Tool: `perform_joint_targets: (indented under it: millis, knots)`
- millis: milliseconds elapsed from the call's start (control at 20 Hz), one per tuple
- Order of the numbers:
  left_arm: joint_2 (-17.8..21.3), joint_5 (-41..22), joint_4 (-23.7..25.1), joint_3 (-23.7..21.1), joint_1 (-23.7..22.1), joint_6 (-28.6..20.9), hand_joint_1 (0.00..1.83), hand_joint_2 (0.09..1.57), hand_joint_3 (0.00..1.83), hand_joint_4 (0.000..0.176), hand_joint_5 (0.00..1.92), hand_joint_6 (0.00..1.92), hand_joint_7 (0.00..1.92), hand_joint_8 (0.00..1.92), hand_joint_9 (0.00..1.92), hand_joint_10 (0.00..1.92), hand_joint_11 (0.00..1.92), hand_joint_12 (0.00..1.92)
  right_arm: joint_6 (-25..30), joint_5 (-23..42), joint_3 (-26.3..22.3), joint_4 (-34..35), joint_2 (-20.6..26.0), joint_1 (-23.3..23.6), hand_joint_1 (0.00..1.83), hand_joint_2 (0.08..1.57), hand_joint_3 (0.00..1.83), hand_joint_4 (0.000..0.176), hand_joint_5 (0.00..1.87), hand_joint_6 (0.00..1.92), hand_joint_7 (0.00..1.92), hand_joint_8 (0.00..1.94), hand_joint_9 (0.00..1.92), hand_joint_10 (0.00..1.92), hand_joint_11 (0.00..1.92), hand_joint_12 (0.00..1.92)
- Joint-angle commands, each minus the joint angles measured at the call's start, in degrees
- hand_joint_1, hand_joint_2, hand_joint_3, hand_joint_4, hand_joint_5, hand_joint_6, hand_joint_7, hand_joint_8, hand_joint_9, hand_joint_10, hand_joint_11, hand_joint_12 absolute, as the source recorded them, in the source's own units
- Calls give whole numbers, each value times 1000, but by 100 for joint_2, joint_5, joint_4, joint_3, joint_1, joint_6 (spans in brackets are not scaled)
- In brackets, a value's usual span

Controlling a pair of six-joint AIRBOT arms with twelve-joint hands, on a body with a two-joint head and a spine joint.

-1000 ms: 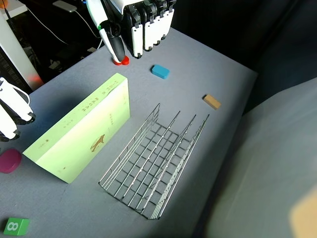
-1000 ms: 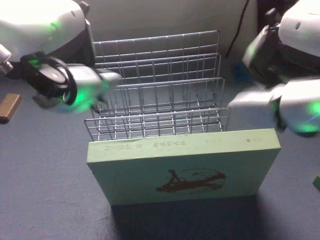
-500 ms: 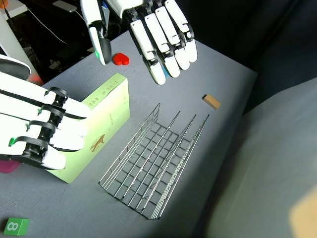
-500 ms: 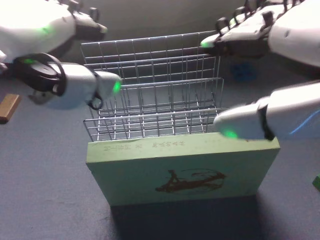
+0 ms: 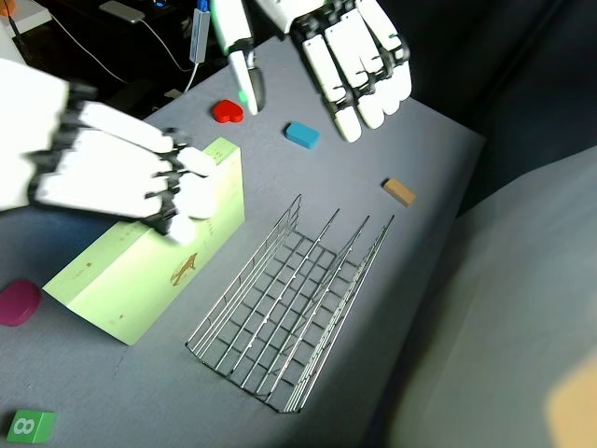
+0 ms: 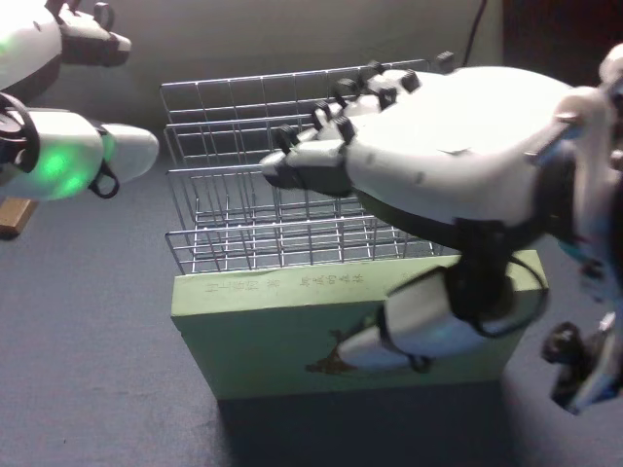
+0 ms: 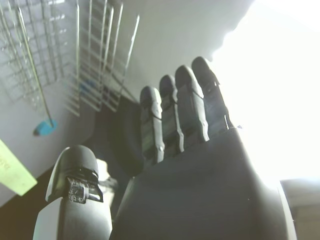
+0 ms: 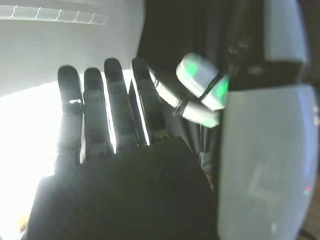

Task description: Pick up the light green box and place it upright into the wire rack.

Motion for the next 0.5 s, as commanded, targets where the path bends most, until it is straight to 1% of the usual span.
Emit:
perform_joint_targets:
  millis: [0,100,250,300,350,450]
  knots:
    - [27,-160,384,27,-59,93,128,1274,2,0,321,0,258,1,204,2,0,511,111,-60,60,-309,-60,14,833,886,2,40,209,0,200,0,132,0,0,767]
    - [54,-197,383,55,-91,352,126,1275,2,0,321,0,258,1,204,2,0,511,128,-107,167,-47,-219,38,841,904,5,43,165,0,165,0,98,0,0,702]
    - [160,-196,383,84,-114,464,126,1275,2,0,322,0,260,2,205,2,0,510,27,-118,302,458,-375,91,845,909,4,48,138,0,155,0,95,0,0,673]
    - [215,-195,383,91,-130,571,126,1275,2,0,322,0,261,2,207,3,0,510,-81,-154,346,672,-440,124,845,909,4,50,138,0,154,0,94,0,0,672]
    - [283,-193,383,99,-169,710,127,1275,2,0,323,1,262,2,207,3,0,510,-172,-251,389,869,-516,159,845,910,3,52,137,0,153,0,94,0,0,655]
    - [410,-188,363,120,-249,950,128,1275,1,0,324,1,262,2,207,2,0,509,-205,-458,487,1034,-685,205,850,917,6,52,137,0,142,0,89,0,0,649]
